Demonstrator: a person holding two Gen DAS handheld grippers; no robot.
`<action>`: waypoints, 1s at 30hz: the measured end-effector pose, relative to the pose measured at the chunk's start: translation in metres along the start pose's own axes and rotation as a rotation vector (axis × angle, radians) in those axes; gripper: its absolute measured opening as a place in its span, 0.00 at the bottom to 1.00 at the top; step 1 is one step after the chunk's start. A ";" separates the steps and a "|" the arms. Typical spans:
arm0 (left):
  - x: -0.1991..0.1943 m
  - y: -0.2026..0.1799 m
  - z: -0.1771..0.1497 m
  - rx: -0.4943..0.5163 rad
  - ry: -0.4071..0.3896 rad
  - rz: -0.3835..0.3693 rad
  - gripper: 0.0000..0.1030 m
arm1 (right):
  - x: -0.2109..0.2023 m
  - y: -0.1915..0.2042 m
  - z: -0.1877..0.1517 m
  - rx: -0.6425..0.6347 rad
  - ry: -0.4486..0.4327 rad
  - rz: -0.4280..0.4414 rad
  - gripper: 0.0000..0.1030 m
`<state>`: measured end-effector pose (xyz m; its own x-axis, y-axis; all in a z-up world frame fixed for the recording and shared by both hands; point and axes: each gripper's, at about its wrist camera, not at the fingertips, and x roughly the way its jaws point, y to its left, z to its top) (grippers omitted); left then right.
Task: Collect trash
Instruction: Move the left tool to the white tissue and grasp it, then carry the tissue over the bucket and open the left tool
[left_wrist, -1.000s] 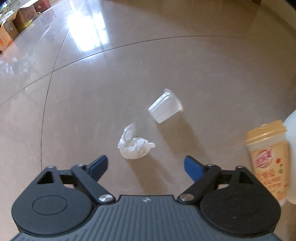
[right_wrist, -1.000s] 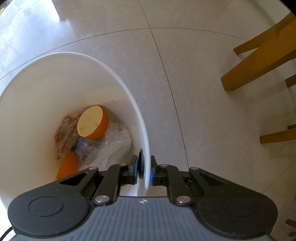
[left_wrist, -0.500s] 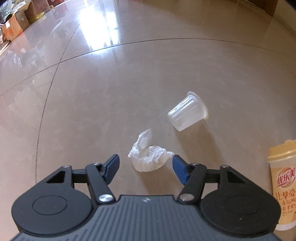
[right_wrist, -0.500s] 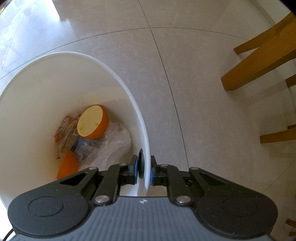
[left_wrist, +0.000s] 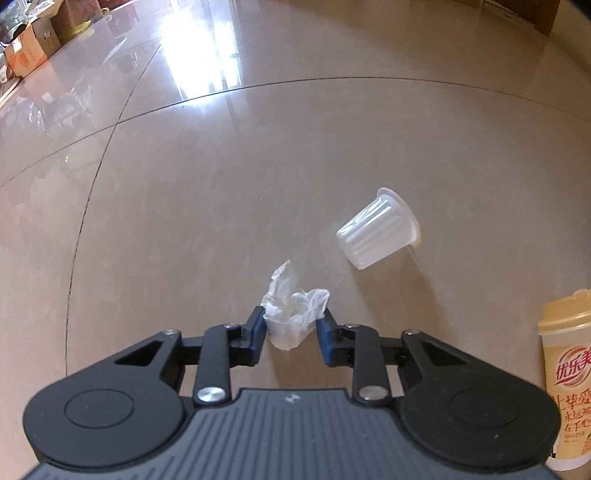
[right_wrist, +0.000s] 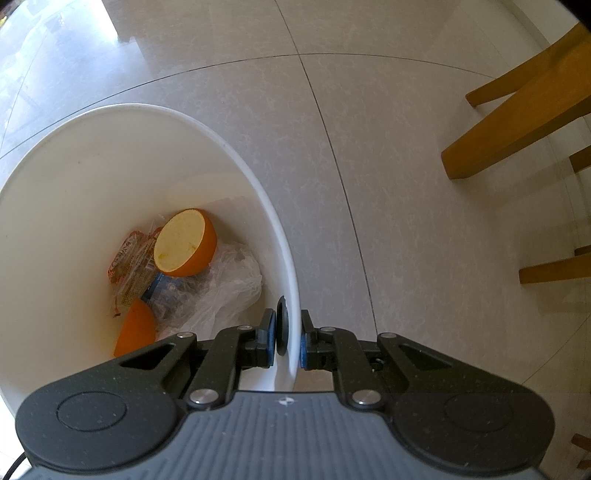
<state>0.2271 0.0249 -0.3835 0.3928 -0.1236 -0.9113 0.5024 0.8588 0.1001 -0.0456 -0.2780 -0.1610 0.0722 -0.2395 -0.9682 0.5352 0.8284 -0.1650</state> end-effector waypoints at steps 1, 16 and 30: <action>-0.002 0.000 0.001 0.002 0.002 0.000 0.25 | 0.000 0.000 0.000 0.000 0.000 0.000 0.14; -0.074 -0.030 0.024 0.160 -0.020 -0.048 0.24 | 0.004 -0.003 -0.001 0.016 0.026 0.023 0.12; -0.163 -0.070 0.067 0.296 -0.016 -0.147 0.24 | -0.002 -0.010 0.002 0.042 0.013 0.047 0.11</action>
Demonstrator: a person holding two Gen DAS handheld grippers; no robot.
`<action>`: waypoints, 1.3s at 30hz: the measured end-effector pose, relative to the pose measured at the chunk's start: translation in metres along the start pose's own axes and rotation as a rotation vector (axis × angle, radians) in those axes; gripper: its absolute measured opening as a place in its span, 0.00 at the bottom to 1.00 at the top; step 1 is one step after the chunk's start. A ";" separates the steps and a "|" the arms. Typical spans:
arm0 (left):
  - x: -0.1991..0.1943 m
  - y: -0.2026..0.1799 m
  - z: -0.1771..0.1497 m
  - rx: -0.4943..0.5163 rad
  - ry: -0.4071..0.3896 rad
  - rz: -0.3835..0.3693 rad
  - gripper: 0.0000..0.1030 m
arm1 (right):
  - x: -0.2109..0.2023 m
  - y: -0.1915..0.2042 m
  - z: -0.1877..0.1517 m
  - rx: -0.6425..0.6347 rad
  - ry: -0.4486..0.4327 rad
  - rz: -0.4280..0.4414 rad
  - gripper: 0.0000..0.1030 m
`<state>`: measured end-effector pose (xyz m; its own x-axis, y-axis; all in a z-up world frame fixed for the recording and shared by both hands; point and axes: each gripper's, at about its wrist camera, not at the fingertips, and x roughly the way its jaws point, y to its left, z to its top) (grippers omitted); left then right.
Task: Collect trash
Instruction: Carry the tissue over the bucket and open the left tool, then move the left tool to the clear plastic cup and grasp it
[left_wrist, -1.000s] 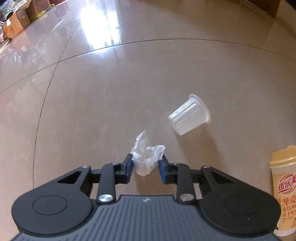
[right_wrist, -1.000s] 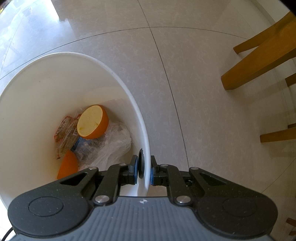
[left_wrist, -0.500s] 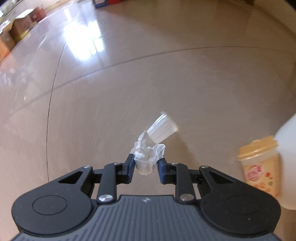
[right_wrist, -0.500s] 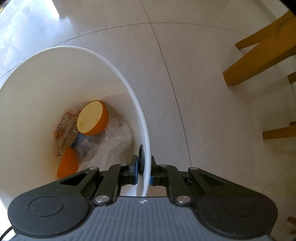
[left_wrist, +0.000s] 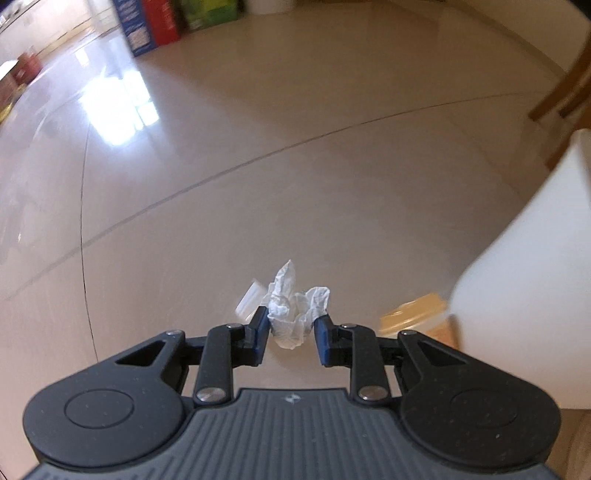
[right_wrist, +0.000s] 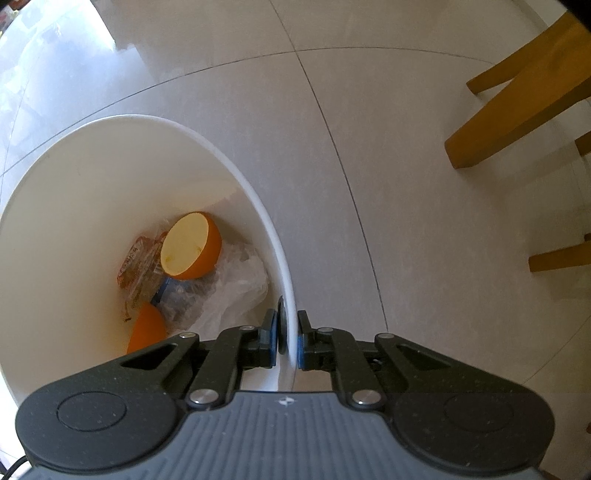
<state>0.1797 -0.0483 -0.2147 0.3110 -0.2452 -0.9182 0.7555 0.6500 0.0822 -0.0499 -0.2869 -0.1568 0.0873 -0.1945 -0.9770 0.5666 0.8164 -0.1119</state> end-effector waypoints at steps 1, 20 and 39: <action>-0.008 -0.004 0.005 0.017 -0.001 -0.011 0.24 | 0.000 0.000 0.000 0.000 0.000 -0.001 0.11; -0.103 -0.182 0.051 0.361 -0.001 -0.346 0.58 | 0.002 0.005 -0.002 -0.003 -0.006 -0.016 0.12; -0.049 -0.064 0.048 0.058 -0.029 -0.071 0.94 | 0.001 0.008 -0.003 -0.010 -0.007 -0.019 0.12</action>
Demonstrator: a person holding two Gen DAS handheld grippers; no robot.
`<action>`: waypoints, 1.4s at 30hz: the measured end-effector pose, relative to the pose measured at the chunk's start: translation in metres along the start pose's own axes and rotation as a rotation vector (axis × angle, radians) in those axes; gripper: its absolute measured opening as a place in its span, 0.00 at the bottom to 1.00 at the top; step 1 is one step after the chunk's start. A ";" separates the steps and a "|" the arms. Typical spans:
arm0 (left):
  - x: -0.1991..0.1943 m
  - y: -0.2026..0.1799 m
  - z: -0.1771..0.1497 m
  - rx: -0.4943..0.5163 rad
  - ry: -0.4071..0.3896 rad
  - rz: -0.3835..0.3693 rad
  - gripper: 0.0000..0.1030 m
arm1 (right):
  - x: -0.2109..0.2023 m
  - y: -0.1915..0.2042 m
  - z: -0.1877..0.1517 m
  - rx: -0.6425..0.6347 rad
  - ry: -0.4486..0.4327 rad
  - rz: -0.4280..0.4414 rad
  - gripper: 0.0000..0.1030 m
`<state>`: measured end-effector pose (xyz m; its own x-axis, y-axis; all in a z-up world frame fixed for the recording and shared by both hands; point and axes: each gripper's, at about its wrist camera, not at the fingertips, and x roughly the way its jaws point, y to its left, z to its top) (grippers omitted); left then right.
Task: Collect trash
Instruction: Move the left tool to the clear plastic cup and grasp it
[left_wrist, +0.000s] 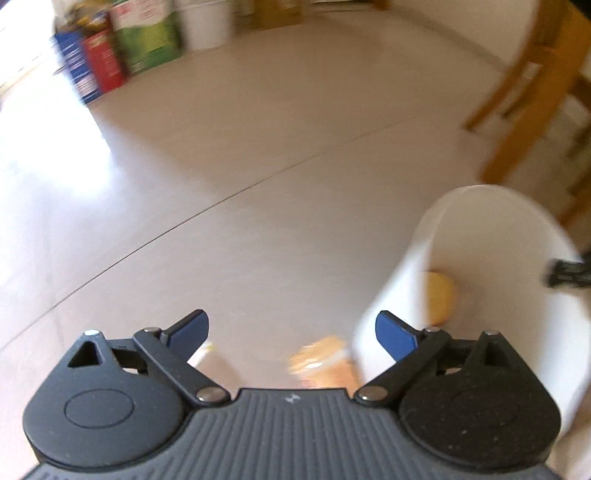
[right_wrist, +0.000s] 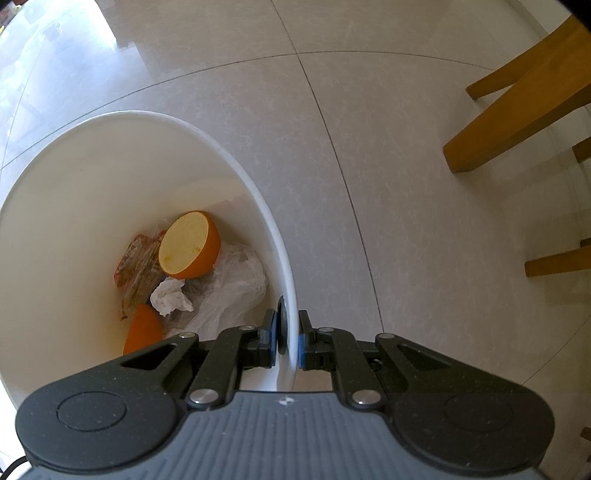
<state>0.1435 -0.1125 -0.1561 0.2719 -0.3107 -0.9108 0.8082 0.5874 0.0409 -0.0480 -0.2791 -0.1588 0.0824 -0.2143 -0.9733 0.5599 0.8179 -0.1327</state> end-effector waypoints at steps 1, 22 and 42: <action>0.012 0.007 -0.004 -0.022 0.014 0.024 0.94 | 0.000 0.000 0.000 0.002 0.000 0.000 0.12; 0.163 0.106 -0.058 -0.412 0.140 0.178 0.94 | 0.001 0.000 0.000 0.005 -0.001 -0.001 0.12; 0.226 0.123 -0.072 -0.563 0.156 0.262 0.63 | 0.000 -0.001 0.002 0.008 0.002 0.005 0.12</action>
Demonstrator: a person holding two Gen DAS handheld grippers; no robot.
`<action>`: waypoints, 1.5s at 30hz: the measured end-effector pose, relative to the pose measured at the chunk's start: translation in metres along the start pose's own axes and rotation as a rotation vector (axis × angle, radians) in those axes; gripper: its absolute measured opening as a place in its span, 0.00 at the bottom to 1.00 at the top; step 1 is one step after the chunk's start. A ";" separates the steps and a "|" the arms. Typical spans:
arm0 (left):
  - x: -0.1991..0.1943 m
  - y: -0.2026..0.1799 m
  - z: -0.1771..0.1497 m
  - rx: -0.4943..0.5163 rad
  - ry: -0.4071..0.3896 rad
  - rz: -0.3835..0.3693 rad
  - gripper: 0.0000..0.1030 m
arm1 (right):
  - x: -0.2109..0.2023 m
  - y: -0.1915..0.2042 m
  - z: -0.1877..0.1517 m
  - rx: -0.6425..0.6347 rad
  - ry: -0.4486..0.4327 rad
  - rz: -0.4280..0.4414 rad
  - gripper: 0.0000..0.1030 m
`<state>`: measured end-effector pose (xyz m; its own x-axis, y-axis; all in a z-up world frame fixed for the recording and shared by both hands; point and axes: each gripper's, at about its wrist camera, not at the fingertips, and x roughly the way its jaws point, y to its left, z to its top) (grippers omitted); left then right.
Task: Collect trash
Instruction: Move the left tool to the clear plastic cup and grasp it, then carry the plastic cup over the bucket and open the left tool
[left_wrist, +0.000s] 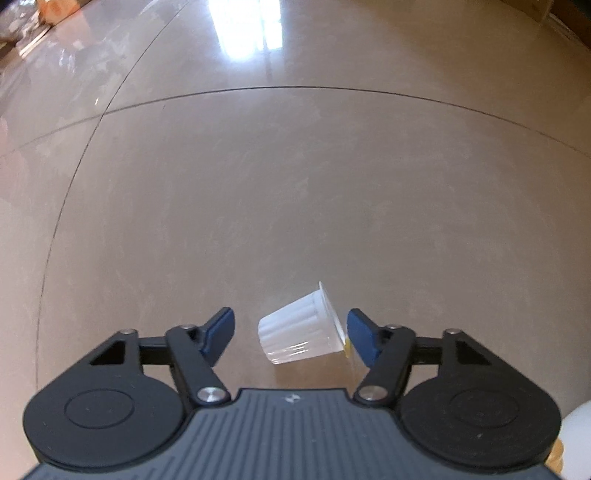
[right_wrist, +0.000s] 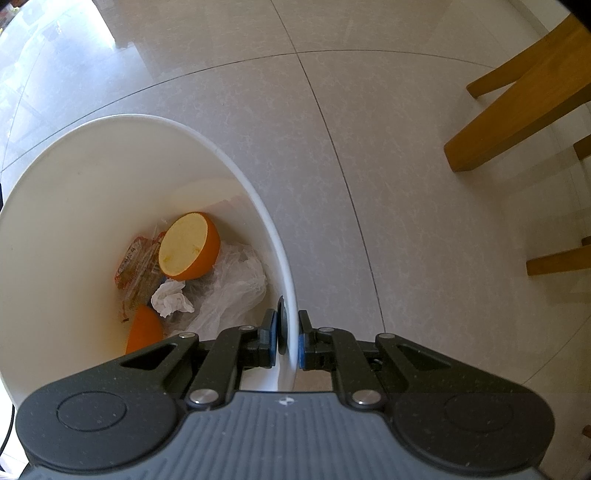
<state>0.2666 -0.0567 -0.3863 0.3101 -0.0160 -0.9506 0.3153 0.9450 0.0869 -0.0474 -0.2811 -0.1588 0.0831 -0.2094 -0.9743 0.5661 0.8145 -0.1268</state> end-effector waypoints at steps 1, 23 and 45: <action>0.000 0.001 0.000 -0.011 0.000 -0.004 0.59 | 0.000 0.000 0.000 0.000 0.000 0.000 0.12; -0.049 -0.012 0.014 0.158 -0.023 0.003 0.42 | -0.001 0.000 -0.002 0.001 -0.010 0.000 0.12; -0.316 -0.131 0.005 0.763 -0.129 -0.263 0.42 | -0.003 0.000 -0.002 0.001 -0.017 0.005 0.12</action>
<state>0.1321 -0.1767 -0.0959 0.2269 -0.2877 -0.9304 0.9017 0.4232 0.0890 -0.0493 -0.2800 -0.1560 0.0995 -0.2146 -0.9716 0.5664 0.8151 -0.1220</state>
